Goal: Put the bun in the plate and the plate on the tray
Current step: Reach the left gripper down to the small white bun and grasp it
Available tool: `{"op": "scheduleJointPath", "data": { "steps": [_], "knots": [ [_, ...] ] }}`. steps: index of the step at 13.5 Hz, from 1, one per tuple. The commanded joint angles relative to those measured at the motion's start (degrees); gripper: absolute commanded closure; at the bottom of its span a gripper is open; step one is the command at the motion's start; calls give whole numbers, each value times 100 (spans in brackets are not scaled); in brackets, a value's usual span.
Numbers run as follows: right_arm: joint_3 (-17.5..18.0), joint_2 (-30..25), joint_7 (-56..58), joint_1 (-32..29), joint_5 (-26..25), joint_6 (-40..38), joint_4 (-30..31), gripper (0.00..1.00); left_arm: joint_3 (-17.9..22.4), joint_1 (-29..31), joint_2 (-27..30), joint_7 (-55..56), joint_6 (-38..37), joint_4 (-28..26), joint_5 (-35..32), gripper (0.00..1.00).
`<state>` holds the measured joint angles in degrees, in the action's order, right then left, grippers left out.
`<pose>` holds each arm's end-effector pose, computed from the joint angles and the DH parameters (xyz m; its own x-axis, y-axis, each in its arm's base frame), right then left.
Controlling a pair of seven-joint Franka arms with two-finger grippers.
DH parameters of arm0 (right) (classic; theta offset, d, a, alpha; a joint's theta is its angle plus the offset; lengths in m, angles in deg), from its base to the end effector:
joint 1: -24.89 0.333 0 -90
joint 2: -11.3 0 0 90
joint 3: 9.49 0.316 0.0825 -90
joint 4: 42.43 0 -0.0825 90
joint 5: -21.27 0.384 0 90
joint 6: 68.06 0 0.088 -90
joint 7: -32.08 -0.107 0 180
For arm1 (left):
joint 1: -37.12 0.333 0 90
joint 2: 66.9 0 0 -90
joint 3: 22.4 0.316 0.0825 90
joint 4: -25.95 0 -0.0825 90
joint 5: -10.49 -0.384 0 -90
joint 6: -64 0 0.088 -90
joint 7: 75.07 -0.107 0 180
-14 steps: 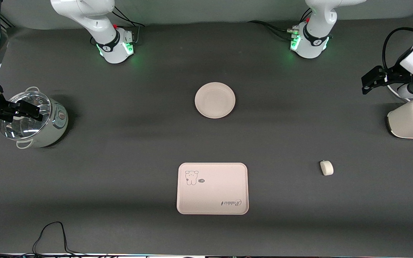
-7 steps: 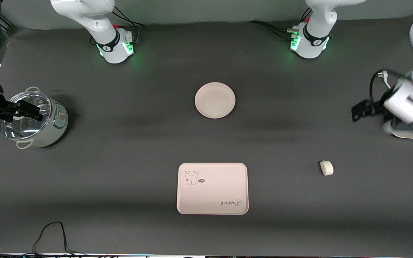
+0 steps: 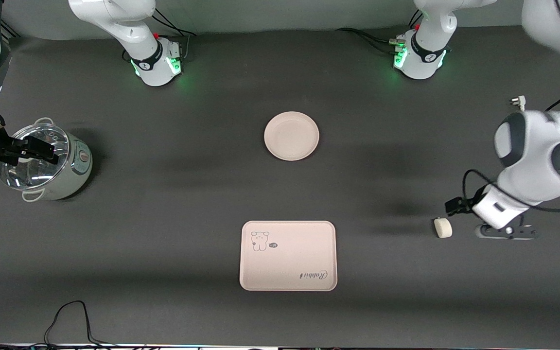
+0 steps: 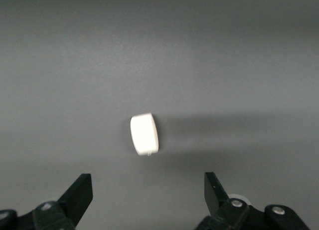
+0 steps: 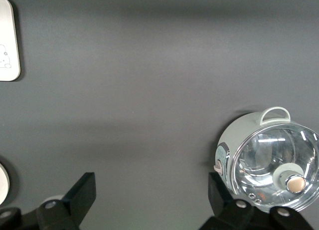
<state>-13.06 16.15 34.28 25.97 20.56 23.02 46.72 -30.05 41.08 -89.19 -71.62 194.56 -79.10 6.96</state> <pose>0.5796 -0.0251 0.5852 0.9987 -0.0048 -0.0514 -0.0040 -0.9999 0.0157 0.6446 -0.0340 0.3269 0.9977 -0.0313 0.0601 -0.0316 -0.9995 0.0050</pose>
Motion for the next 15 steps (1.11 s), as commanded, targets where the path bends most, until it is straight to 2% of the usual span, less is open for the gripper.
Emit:
{"op": "scheduleJointPath", "data": {
  "steps": [1, 3, 5, 10, 11, 13, 14, 15],
  "knots": [
    [-12, -36, 122, -11, 123, -46, -3, 0, 27, -9, -353, 226, 609, -218, -156, 0],
    [-12, -45, 122, -3, 114, -46, -12, 0, 193, -27, -740, 243, 1293, -262, -410, 0],
    [-12, -45, 122, -11, 123, -37, -12, 0, 273, -27, -1039, 252, 1620, -253, -465, 0],
    [-12, -54, 114, -12, 114, -37, -21, 0, 308, -62, -1278, 700, 1823, -226, -473, 5],
    [-12, -54, 114, -12, 114, -37, -21, 0, 308, -53, -1313, 700, 1832, -226, -473, 13],
    [-12, -45, 114, -12, 114, -37, -21, 0, 308, -62, -1313, 700, 1815, -218, -473, 55],
    [-12, -54, 114, -12, 114, -37, -21, 0, 308, -62, -1313, 700, 1789, -209, -465, 70],
    [-12, -54, 122, -12, 114, -37, -30, 0, 308, -62, -1313, 700, 1788, -218, -465, 79]
  ]
}}
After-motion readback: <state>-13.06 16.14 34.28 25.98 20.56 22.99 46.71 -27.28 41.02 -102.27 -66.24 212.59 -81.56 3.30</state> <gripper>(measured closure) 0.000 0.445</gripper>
